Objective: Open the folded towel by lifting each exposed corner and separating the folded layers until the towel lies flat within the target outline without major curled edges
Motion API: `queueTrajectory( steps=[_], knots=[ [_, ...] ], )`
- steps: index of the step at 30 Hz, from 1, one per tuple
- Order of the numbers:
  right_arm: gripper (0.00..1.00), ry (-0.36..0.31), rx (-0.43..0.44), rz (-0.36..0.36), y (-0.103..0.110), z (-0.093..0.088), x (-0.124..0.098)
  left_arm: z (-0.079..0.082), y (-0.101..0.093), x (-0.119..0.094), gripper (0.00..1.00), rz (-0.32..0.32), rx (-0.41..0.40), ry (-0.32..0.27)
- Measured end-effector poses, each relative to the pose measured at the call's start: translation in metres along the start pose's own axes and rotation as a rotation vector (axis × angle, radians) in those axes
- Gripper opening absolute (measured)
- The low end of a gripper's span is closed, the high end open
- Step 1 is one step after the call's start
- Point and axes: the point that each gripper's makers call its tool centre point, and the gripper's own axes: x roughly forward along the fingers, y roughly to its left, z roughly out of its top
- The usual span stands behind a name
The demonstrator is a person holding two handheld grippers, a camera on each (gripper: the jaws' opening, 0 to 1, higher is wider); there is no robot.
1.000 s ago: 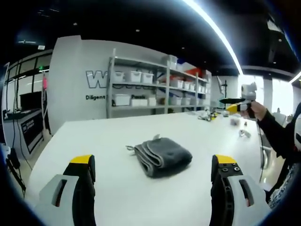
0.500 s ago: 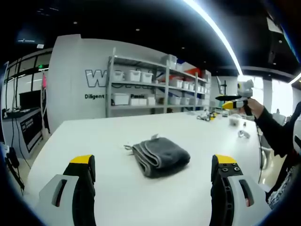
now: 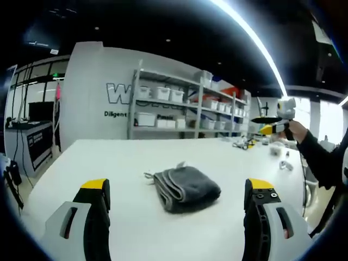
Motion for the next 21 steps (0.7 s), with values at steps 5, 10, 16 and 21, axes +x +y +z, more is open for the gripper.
queueTrajectory(
  steps=[5,10,16,21],
  knots=[
    [0.99,0.005,-0.013,0.024,0.005,0.001,0.006,-0.002,-0.003,0.0,1.0,-0.009,-0.006,0.005],
    [0.99,0.011,-0.027,0.04,0.006,0.002,0.013,-0.003,-0.005,0.002,1.0,-0.014,-0.025,0.002],
    [0.99,0.013,-0.038,0.053,0.007,0.005,0.019,-0.003,-0.005,0.001,1.0,-0.014,-0.028,0.001],
    [0.99,0.011,-0.046,0.062,0.008,0.008,0.021,-0.003,-0.005,0.0,1.0,-0.018,-0.034,0.0]
  ],
)
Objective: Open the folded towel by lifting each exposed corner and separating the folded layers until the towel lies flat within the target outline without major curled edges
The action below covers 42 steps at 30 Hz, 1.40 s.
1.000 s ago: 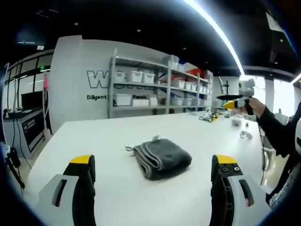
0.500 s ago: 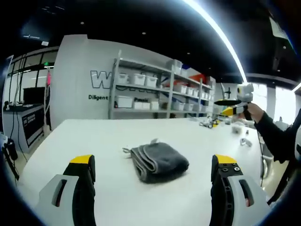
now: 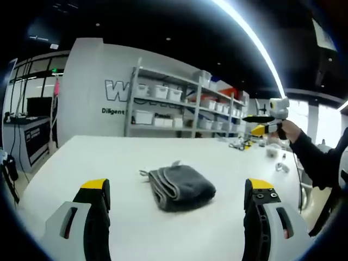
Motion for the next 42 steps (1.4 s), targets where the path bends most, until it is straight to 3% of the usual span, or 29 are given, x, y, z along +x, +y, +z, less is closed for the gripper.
queueTrajectory(
  steps=[22,42],
  knots=[
    [0.99,0.022,-0.042,0.059,0.003,0.002,0.02,-0.001,-0.01,0.007,1.0,-0.014,-0.06,-0.022],
    [0.99,0.036,-0.062,0.095,-0.005,0.003,0.038,0.0,-0.006,0.011,0.99,0.004,-0.085,-0.038]
  ],
)
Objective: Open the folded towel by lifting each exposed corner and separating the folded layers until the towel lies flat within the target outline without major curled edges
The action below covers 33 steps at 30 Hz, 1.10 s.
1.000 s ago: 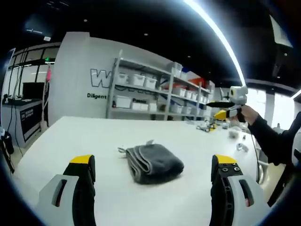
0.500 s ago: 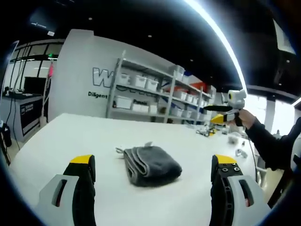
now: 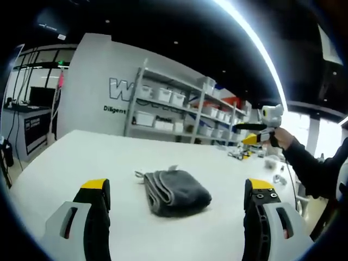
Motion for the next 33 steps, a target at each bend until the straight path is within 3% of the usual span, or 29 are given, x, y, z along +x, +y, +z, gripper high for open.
queueTrajectory(
  steps=[33],
  knots=[
    [0.99,0.04,-0.037,0.075,-0.006,0.005,0.04,-0.006,-0.002,0.005,0.99,0.012,-0.034,0.001]
  ],
)
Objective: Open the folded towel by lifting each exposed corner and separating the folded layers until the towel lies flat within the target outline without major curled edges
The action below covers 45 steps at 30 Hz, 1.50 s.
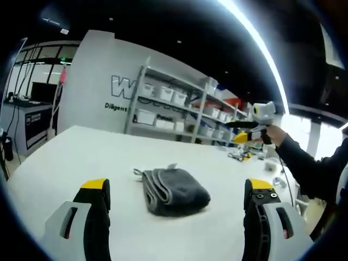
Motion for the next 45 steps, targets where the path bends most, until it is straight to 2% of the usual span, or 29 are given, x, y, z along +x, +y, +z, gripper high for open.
queueTrajectory(
  steps=[14,27,34,45],
  knots=[
    [0.98,0.013,-0.012,0.026,-0.004,-0.001,0.016,-0.004,0.002,0.005,0.99,0.01,-0.069,-0.012],
    [0.98,0.016,-0.023,0.042,-0.009,0.004,0.027,0.0,0.001,0.006,0.99,0.017,-0.079,-0.03],
    [0.98,0.024,-0.04,0.065,-0.009,0.008,0.033,-0.009,-0.002,0.009,0.99,0.013,-0.103,-0.014],
    [0.96,0.047,-0.063,0.089,-0.005,0.005,0.039,-0.01,-0.008,0.01,0.99,0.008,-0.123,-0.019]
  ],
)
